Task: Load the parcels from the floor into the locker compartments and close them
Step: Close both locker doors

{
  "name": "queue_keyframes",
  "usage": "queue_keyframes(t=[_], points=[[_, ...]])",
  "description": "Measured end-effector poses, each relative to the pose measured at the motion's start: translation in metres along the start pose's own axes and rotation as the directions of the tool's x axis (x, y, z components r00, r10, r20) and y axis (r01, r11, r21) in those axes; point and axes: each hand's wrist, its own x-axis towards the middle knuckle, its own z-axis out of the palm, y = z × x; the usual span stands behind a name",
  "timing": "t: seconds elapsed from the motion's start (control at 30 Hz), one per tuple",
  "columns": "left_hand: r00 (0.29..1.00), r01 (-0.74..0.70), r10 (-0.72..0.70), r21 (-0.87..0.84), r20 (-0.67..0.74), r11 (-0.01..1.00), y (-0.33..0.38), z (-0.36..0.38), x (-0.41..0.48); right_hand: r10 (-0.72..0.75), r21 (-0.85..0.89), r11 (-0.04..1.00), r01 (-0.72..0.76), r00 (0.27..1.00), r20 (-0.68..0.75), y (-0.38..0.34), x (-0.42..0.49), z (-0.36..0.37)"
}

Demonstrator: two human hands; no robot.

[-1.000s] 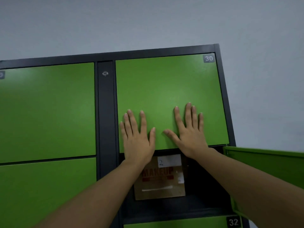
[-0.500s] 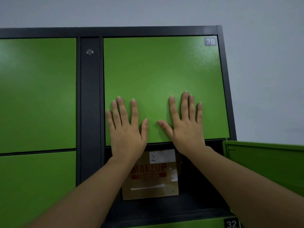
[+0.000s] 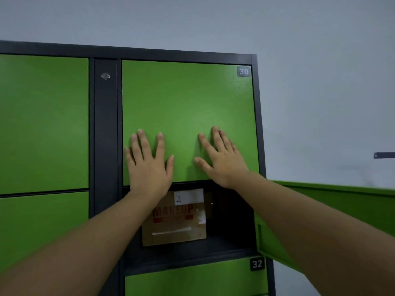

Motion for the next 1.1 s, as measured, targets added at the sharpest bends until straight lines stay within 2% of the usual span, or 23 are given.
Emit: queue_keyframes(t=[0.1, 0.17, 0.33, 0.43, 0.5, 0.57, 0.6, 0.67, 0.73, 0.8, 1.03, 1.1], points=[[0.99, 0.06, -0.039, -0.163, 0.132, 0.985, 0.011, -0.026, -0.007, 0.009, 0.083, 0.996, -0.022, 0.987, 0.163, 0.009, -0.022, -0.035], [0.982, 0.107, -0.053, -0.309, 0.179, 0.945, 0.024, -0.039, -0.016, 0.034, 0.097, 0.994, -0.056, 0.977, 0.212, 0.018, -0.042, -0.051], [0.979, 0.045, 0.039, -0.397, 0.201, 0.917, 0.058, -0.048, -0.046, 0.033, -0.093, 0.995, -0.023, 0.994, 0.105, 0.039, -0.097, -0.075], [0.974, 0.067, 0.06, -0.532, 0.219, 0.844, 0.084, -0.053, -0.061, 0.014, -0.157, 0.988, -0.001, 0.996, 0.083, 0.051, -0.129, -0.091], [0.965, 0.131, 0.066, -0.687, 0.253, 0.715, 0.107, -0.059, -0.071, 0.065, -0.136, 0.989, -0.055, 0.995, 0.072, 0.062, -0.148, -0.102], [0.925, 0.308, 0.05, -0.822, 0.376, 0.479, 0.135, -0.067, -0.08, 0.193, 0.041, 0.98, -0.196, 0.979, 0.057, 0.07, -0.162, -0.114], [0.896, 0.401, 0.04, -0.844, 0.443, 0.356, 0.149, -0.072, -0.084, 0.275, 0.197, 0.938, -0.283, 0.959, 0.071, 0.073, -0.167, -0.121], [0.839, 0.53, 0.036, -0.83, 0.543, 0.172, 0.179, -0.079, -0.093, 0.394, 0.471, 0.788, -0.396, 0.913, 0.108, 0.078, -0.176, -0.132], [0.817, 0.568, 0.069, -0.819, 0.573, 0.08, 0.207, -0.087, -0.102, 0.453, 0.57, 0.7, -0.43, 0.884, 0.111, 0.078, -0.186, -0.143], [0.812, 0.571, 0.117, -0.82, 0.572, 0.048, 0.232, -0.098, -0.109, 0.48, 0.6, 0.667, -0.441, 0.871, 0.106, 0.082, -0.197, -0.151], [0.827, 0.543, 0.173, -0.84, 0.535, 0.001, 0.293, -0.122, -0.108, 0.532, 0.597, 0.669, -0.442, 0.846, 0.031, 0.112, -0.224, -0.187], [0.832, 0.511, 0.197, -0.854, 0.52, 0.096, 0.307, -0.126, -0.113, 0.554, 0.436, 0.75, -0.497, 0.832, -0.005, 0.127, -0.231, -0.193]])
